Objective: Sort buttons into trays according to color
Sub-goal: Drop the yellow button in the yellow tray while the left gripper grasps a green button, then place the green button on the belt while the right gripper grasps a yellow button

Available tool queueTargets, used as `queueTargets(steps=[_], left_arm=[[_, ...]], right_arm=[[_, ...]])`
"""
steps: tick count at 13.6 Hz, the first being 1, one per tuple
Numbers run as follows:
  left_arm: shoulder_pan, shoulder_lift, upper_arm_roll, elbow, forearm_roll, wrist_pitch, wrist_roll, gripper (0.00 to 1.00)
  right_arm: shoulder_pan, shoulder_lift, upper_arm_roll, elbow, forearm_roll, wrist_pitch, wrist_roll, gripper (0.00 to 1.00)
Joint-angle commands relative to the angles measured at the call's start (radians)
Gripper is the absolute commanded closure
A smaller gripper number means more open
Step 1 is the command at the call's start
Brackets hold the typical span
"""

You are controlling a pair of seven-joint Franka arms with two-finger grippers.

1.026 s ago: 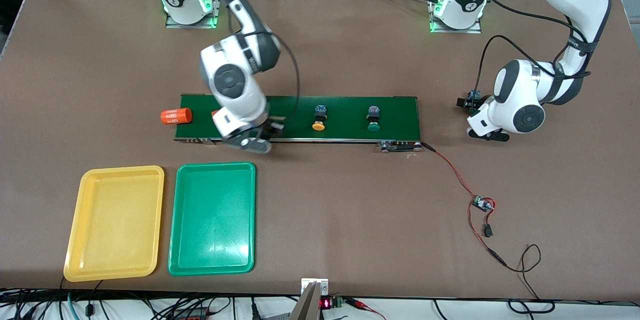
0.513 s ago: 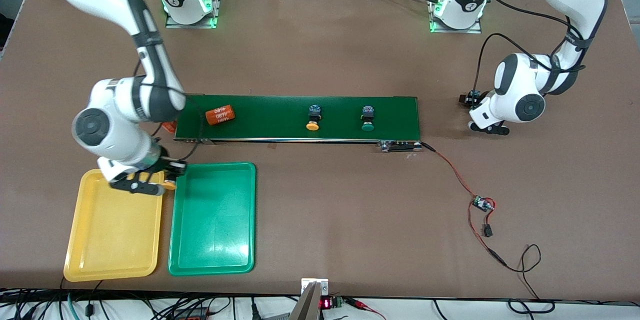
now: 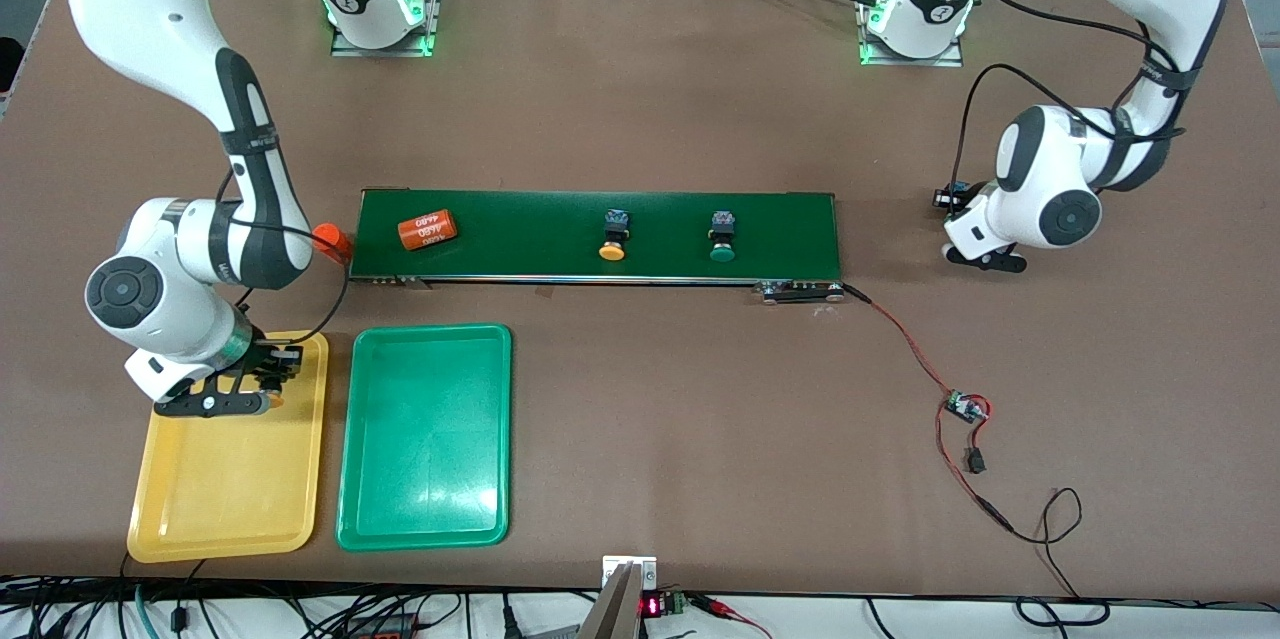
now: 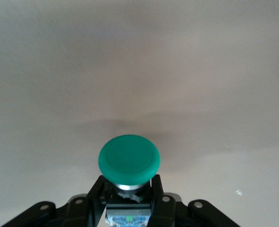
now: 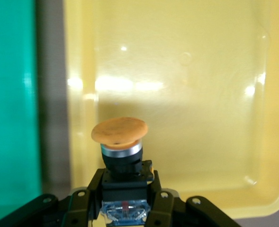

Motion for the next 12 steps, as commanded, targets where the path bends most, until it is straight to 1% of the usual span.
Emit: queueTargets(steps=[1, 3, 4, 5, 7, 9, 11, 12], left_arm=[[-0.012, 0.001, -0.06, 0.183, -0.035, -0.184, 0.008, 0.78], [-0.021, 0.017, -0.106, 0.228, -0.063, -0.18, 0.011, 0.78], [-0.035, 0.033, -0.128, 0.252, -0.112, -0.177, -0.002, 0.78], [-0.047, 0.051, -0.144, 0.266, -0.176, -0.166, -0.006, 0.78], [-0.071, 0.068, -0.164, 0.271, -0.296, -0.103, -0.006, 0.78], [-0.09, 0.094, -0.187, 0.271, -0.345, -0.039, -0.013, 0.78], [-0.113, 0.117, -0.229, 0.266, -0.354, 0.033, -0.067, 0.78], [-0.122, 0.119, -0.238, 0.265, -0.354, 0.059, -0.105, 0.78]], right_arm=[[-0.06, 0.069, 0.023, 0.054, -0.013, 0.055, -0.102, 0.81], [-0.063, 0.094, 0.024, 0.059, -0.013, 0.095, -0.109, 0.8], [-0.063, 0.097, 0.026, 0.059, -0.013, 0.101, -0.107, 0.63], [-0.063, 0.102, 0.026, 0.059, -0.007, 0.102, -0.093, 0.01], [-0.058, 0.097, 0.027, 0.059, -0.007, 0.099, -0.099, 0.0], [-0.055, 0.062, 0.046, 0.059, -0.007, 0.06, -0.096, 0.0], [-0.046, 0.004, 0.047, 0.056, -0.006, -0.063, -0.095, 0.0], [-0.039, -0.031, 0.058, 0.052, -0.003, -0.118, -0.09, 0.0]])
